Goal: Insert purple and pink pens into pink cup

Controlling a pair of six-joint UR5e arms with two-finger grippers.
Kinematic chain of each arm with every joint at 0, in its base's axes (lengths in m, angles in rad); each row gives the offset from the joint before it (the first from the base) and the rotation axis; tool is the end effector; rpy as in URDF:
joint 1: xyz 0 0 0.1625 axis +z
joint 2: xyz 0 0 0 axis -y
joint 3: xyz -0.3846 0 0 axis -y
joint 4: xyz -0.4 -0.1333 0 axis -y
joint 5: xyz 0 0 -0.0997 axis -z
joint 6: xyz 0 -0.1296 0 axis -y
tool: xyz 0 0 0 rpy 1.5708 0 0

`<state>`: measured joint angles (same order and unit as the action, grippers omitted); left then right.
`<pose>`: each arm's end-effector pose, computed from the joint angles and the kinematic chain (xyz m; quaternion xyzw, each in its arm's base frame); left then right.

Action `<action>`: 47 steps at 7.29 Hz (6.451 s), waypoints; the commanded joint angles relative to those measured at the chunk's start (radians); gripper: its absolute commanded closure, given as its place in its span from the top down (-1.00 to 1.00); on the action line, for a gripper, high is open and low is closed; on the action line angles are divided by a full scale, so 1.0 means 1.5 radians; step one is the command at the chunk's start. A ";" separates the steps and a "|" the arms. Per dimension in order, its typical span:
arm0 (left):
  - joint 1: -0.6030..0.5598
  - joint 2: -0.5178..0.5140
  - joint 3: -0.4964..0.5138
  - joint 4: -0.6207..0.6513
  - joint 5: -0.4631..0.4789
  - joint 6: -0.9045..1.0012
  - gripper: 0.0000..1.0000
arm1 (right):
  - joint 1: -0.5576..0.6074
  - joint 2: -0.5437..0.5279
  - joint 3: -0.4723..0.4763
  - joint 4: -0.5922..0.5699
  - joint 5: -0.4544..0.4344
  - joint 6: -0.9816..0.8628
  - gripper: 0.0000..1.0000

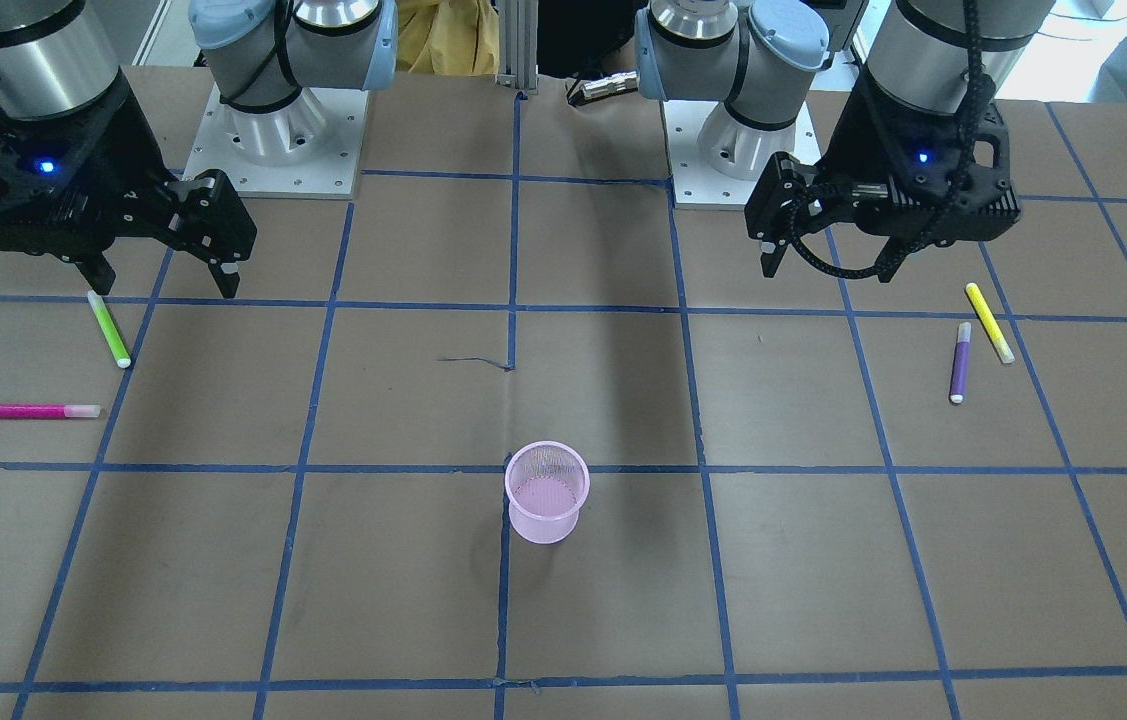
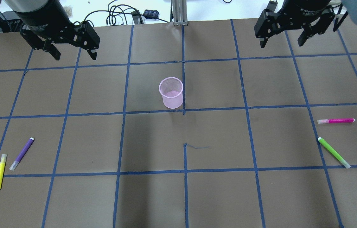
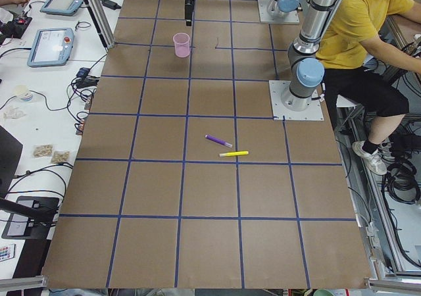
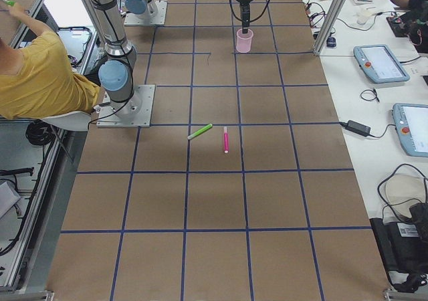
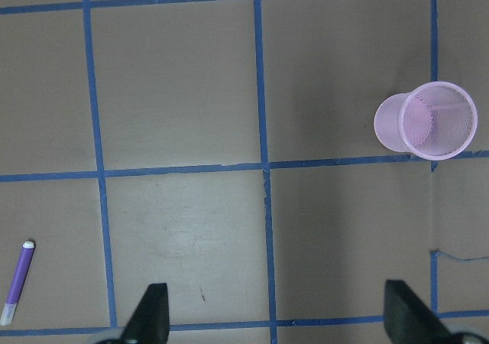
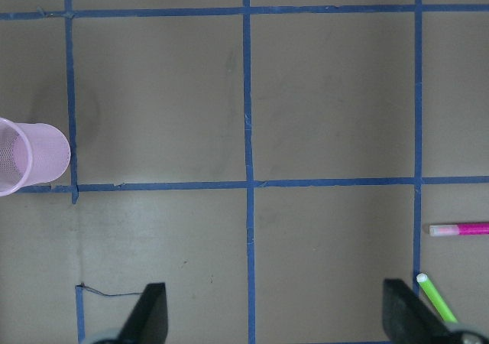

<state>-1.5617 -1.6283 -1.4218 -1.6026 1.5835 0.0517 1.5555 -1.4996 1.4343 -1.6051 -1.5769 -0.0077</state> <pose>-0.1268 -0.5289 0.4596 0.0211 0.9993 -0.0296 0.0073 0.1243 -0.5406 0.4532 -0.0039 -0.9987 0.0497 0.0036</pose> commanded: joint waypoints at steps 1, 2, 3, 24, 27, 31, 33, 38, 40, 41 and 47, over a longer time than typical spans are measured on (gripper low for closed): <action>0.000 0.005 -0.003 -0.006 0.002 0.000 1.00 | 0.000 0.000 0.000 -0.001 0.000 0.000 1.00; 0.002 0.005 -0.006 -0.012 0.002 0.008 1.00 | 0.000 0.001 0.000 0.000 0.000 -0.001 1.00; 0.010 0.005 -0.015 -0.026 0.001 0.039 1.00 | -0.002 0.002 0.000 -0.002 -0.004 -0.010 1.00; 0.335 -0.282 -0.284 0.303 0.261 0.608 0.92 | -0.567 0.335 0.117 -0.014 0.272 -1.784 0.77; 0.348 -0.283 -0.285 0.303 0.260 0.602 0.57 | -0.567 0.352 0.124 -0.019 0.255 -1.837 0.55; 0.345 -0.283 -0.284 0.307 0.252 0.596 -1.00 | -0.567 0.352 0.124 -0.013 0.254 -1.840 -0.47; 0.347 -0.286 -0.285 0.314 0.240 0.599 -1.00 | -0.567 0.351 0.124 -0.010 0.254 -1.840 -0.63; 0.319 -0.234 -0.255 0.304 0.199 0.596 -1.00 | -0.565 0.260 0.104 -0.004 0.227 -1.774 -0.77; 0.295 -0.205 -0.254 0.272 0.196 0.570 -1.00 | -0.536 0.184 0.106 -0.003 0.234 -1.707 -0.76; 0.293 -0.187 -0.251 0.255 0.185 0.571 -1.00 | -0.483 0.145 0.106 0.003 0.230 -1.657 -0.78; 0.301 -0.106 -0.205 0.143 0.041 0.580 -1.00 | -0.132 0.030 0.112 -0.067 0.223 -1.103 -0.77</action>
<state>-1.1094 -1.8060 -1.7484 -1.3484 1.6749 0.9146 1.2534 -1.4525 1.6024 -1.6222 -1.2385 -1.8438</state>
